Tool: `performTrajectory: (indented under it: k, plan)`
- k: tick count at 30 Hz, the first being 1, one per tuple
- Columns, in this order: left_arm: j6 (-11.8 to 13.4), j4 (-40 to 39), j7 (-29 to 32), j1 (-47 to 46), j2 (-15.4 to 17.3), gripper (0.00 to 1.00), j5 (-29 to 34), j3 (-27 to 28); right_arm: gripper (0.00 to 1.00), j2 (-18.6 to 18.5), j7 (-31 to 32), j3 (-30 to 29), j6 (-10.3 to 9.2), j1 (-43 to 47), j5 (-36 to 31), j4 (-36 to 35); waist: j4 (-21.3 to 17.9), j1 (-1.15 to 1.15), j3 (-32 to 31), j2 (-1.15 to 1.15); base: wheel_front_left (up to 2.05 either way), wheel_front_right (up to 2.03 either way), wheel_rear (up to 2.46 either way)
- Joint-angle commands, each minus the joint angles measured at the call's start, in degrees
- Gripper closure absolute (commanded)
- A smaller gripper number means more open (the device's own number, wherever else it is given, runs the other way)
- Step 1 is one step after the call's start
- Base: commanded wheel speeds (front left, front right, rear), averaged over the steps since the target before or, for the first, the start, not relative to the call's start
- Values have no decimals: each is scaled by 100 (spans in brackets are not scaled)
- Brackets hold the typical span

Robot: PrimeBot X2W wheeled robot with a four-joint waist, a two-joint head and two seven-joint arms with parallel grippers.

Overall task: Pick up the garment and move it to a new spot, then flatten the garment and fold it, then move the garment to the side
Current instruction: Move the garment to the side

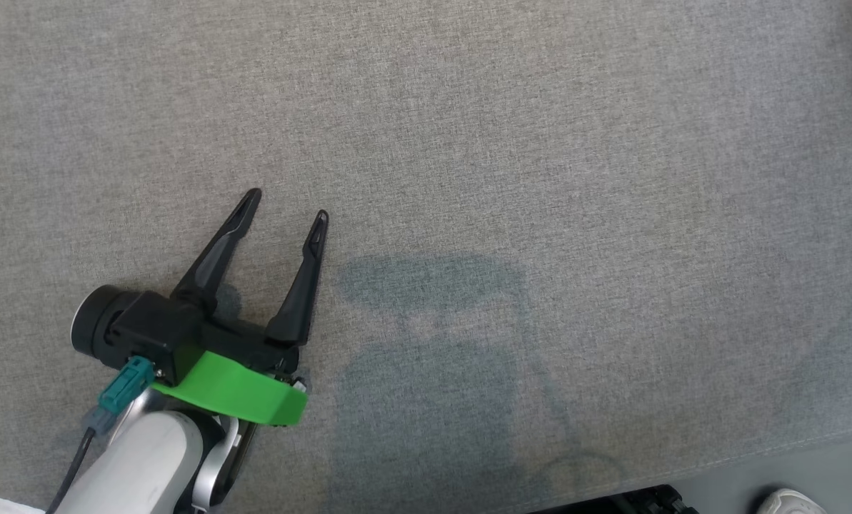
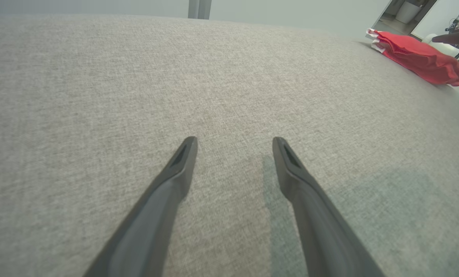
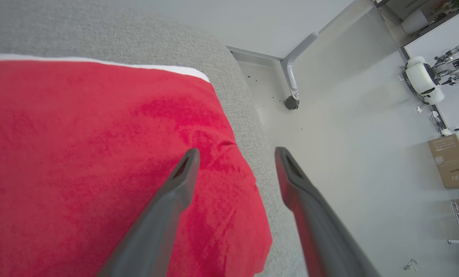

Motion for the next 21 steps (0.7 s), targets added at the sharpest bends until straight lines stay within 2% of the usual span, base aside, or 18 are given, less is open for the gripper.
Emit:
performTrajectory:
  k: [1, 6, 9, 13, 17, 21]
  plan:
    - [56, 80, 9, 48, 15, 0, 13, -21, 0, -83, -140, -33, -2, 70, -194, 61, -2, 0, -72, 0, 0, 0, 0]
    - [77, 119, -43, 122, 2, 0, -29, -11, 0, -75, -445, -29, -2, 162, -342, 153, -61, 0, -250, 0, 0, 0, 0]
    - [113, 181, -120, 205, -35, 0, -74, 1, 0, 38, -873, 42, -2, 223, -136, 228, -107, 0, -553, 0, 0, 0, 0]
    - [143, 333, -235, 365, -131, 0, -160, 23, 0, 172, -1528, 425, -2, 506, 186, 216, -101, 0, -1153, 0, 0, 0, 0]
    - [197, 621, -380, 619, -267, 0, -328, 153, 0, 275, -2112, 735, -3, 1188, 798, -62, -34, 0, -1791, 0, 0, 0, 0]
    - [187, 962, -490, 918, -439, 0, -507, 311, 0, 345, -2548, 862, -2, 2268, 1269, -604, 49, 0, -2368, 0, 0, 0, 0]
